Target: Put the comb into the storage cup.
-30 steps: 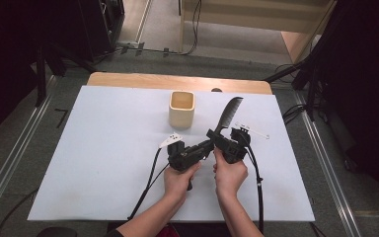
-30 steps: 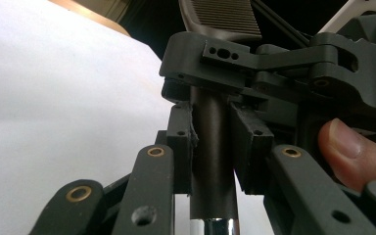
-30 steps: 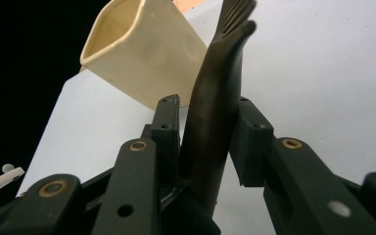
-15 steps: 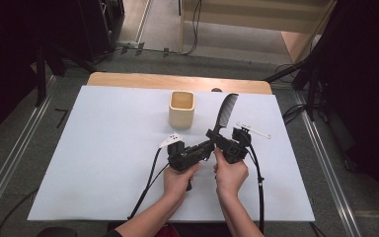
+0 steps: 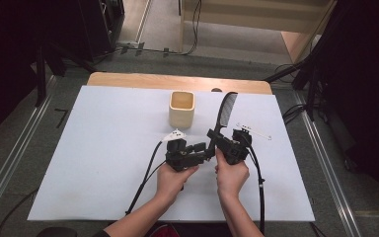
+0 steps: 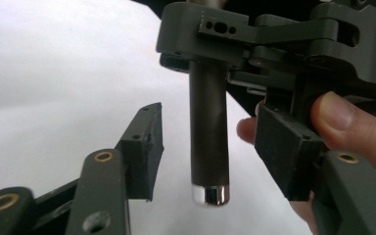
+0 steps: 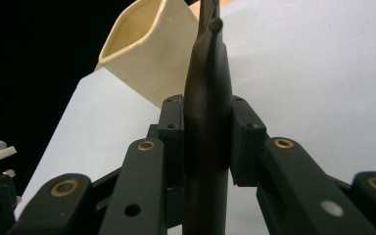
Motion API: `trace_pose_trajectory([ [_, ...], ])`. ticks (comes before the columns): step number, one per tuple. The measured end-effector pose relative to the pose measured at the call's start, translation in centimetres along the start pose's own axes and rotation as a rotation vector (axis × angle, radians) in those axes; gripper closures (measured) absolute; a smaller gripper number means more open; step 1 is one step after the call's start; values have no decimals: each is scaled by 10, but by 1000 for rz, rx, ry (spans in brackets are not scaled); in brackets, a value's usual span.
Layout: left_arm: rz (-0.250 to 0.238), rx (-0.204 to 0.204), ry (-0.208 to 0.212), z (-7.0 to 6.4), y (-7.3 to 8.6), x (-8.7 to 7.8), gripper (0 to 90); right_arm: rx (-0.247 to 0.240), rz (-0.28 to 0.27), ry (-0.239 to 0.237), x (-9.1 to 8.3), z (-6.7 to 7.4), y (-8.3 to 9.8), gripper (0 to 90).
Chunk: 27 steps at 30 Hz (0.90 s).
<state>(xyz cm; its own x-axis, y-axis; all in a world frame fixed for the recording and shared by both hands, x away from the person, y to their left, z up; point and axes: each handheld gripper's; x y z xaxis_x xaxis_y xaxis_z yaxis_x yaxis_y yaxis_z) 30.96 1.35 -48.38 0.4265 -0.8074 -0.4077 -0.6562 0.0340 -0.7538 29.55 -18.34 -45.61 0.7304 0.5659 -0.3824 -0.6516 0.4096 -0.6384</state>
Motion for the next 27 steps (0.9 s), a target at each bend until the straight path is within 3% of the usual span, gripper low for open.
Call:
trace_pose_trajectory([
  [4, 33, 20, -1, 1, -5, -8, 415, -15, -4, -2, 0, 1, 0, 698],
  [10, 131, 51, -1, -2, -9, -17, 379, -38, 1, -8, 2, 1, 1, 697],
  [13, 171, 83, -7, -4, -12, -23, 378, -88, -1, -6, 4, 2, 3, 697],
  [20, 219, 86, -6, 2, -19, -39, 367, -139, -3, -25, 6, 7, 7, 698],
  [27, 270, 126, -21, 12, -23, -54, 359, -173, -5, -46, 8, 9, 9, 697],
])
Point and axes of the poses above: each handheld gripper's, and its own axes: x roughly forward along the jaws, y roughly out of its underside, z roughly to its left, and after that the axes turned 9 degrees about -y, right-handed
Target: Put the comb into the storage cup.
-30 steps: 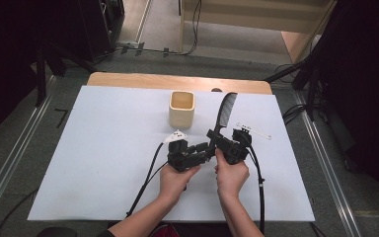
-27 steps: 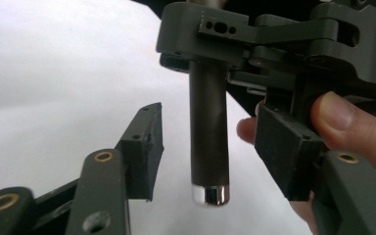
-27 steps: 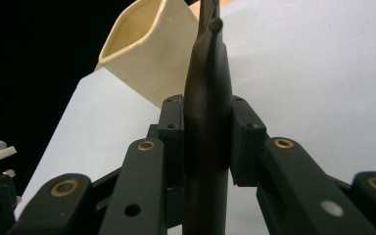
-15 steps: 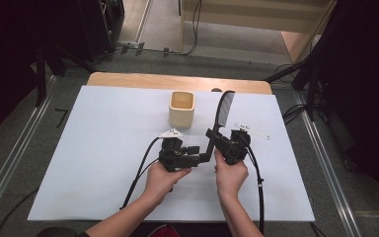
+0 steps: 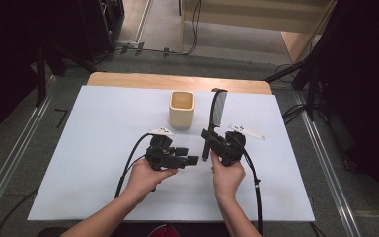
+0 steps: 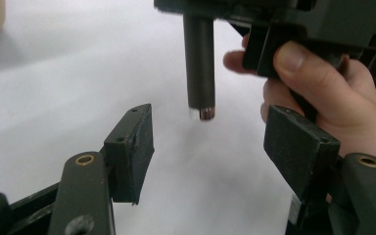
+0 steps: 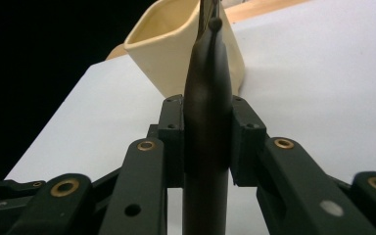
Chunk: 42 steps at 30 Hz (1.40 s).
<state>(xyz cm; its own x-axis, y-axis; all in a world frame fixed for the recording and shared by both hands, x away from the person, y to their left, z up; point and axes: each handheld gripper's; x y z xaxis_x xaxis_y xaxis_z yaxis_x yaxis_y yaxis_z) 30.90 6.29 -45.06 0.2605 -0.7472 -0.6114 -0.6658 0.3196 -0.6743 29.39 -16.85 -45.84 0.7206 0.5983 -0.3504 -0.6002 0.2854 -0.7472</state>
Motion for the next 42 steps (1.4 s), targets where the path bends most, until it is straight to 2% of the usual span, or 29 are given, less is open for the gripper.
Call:
trace_pose_trajectory([
  [4, 5, 28, -30, 3, 2, -7, 352, -26, 2, -22, 3, 3, 1, 698],
  [10, 27, 35, -25, 10, 4, -15, 351, -46, 4, -36, 7, 7, 4, 698],
  [13, 64, 18, -3, 16, 6, -17, 340, -37, 8, -62, 9, 7, 4, 697],
  [16, 89, 27, 3, 21, 10, -21, 336, -41, 17, -74, 11, 9, 3, 697],
  [19, 103, 48, -9, 24, 16, -25, 322, -53, 15, -77, 12, 11, 1, 697],
  [28, 111, 57, -29, 32, 25, -37, 321, -57, 9, -87, 12, 14, -1, 698],
  [33, 119, 93, -49, 33, 28, -42, 321, -57, 11, -91, 14, 15, -1, 697],
  [42, 130, 125, -55, 39, 36, -47, 322, -62, 9, -106, 19, 18, -5, 697],
])
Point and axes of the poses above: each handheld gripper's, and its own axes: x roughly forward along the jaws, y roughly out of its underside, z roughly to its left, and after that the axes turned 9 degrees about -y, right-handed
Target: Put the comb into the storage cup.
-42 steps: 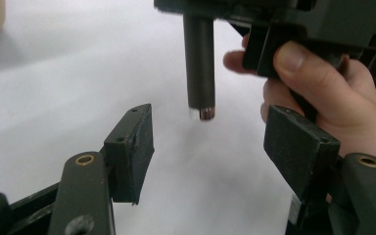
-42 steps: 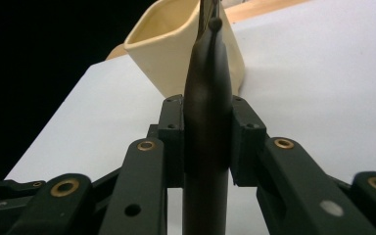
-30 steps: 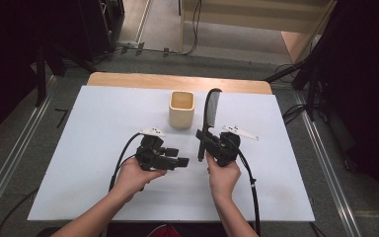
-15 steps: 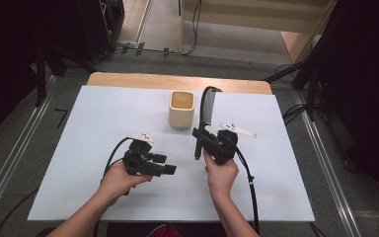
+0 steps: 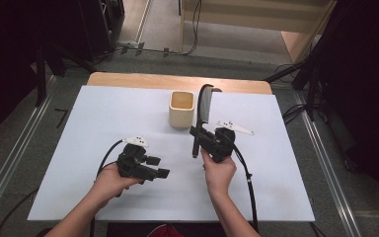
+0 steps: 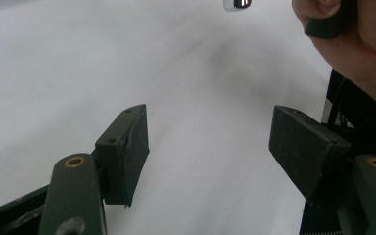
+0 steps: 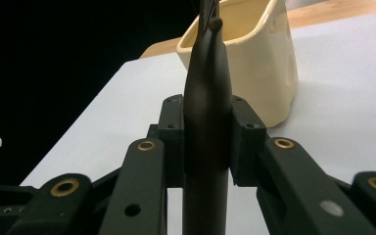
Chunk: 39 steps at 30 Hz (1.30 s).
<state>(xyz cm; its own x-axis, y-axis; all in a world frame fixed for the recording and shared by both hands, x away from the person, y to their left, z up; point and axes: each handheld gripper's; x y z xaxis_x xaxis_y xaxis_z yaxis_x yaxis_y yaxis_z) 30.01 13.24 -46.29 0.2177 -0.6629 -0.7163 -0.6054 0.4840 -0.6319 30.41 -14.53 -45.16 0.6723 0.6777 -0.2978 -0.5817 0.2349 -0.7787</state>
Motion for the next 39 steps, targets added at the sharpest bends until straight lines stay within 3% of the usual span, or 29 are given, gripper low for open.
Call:
trace_pose_trajectory([
  [20, -21, 64, -108, 10, 22, -22, 322, -16, 3, -21, 7, 6, -12, 697],
  [27, -20, 62, -125, 13, 28, -28, 321, -17, -4, -27, 10, 7, -17, 697],
  [31, -27, 32, -116, 15, 31, -32, 322, -13, -6, -32, 12, 8, -21, 697],
  [39, -24, 19, -126, 19, 36, -36, 322, -29, -14, -32, 17, 11, -34, 698],
])
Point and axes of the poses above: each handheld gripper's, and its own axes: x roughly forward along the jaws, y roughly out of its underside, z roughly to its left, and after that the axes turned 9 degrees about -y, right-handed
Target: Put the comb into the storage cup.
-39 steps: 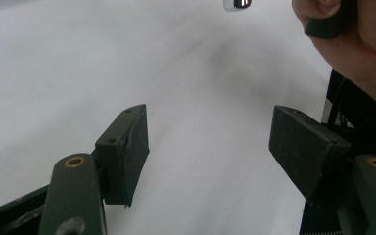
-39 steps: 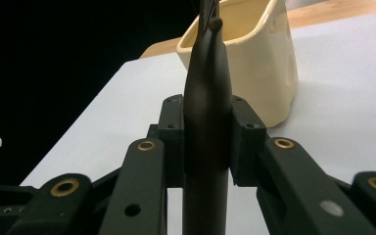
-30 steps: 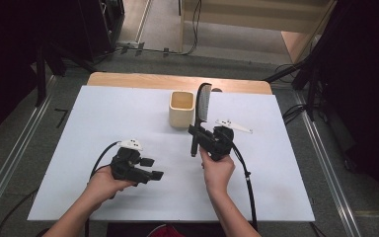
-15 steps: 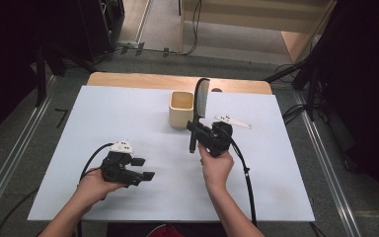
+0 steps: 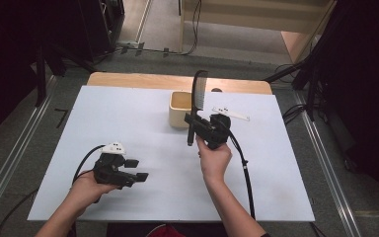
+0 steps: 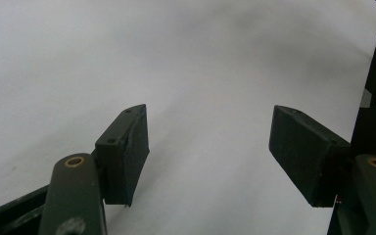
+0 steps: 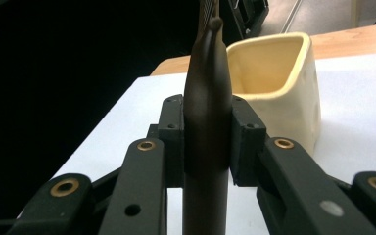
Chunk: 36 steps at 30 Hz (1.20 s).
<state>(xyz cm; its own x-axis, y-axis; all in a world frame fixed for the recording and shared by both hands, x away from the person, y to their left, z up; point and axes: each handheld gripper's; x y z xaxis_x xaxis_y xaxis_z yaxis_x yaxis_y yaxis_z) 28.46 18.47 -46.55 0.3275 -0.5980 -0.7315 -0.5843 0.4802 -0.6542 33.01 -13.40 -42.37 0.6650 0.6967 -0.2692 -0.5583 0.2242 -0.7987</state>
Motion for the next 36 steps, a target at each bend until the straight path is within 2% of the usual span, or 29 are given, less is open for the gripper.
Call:
trace_pose_trajectory([
  [27, 2, -26, 1, 8, 6, -2, 323, -3, -21, 11, 18, -5, -39, 698],
  [36, 4, -28, -1, 8, 6, -2, 323, -19, -25, 21, 24, -5, -50, 697],
])
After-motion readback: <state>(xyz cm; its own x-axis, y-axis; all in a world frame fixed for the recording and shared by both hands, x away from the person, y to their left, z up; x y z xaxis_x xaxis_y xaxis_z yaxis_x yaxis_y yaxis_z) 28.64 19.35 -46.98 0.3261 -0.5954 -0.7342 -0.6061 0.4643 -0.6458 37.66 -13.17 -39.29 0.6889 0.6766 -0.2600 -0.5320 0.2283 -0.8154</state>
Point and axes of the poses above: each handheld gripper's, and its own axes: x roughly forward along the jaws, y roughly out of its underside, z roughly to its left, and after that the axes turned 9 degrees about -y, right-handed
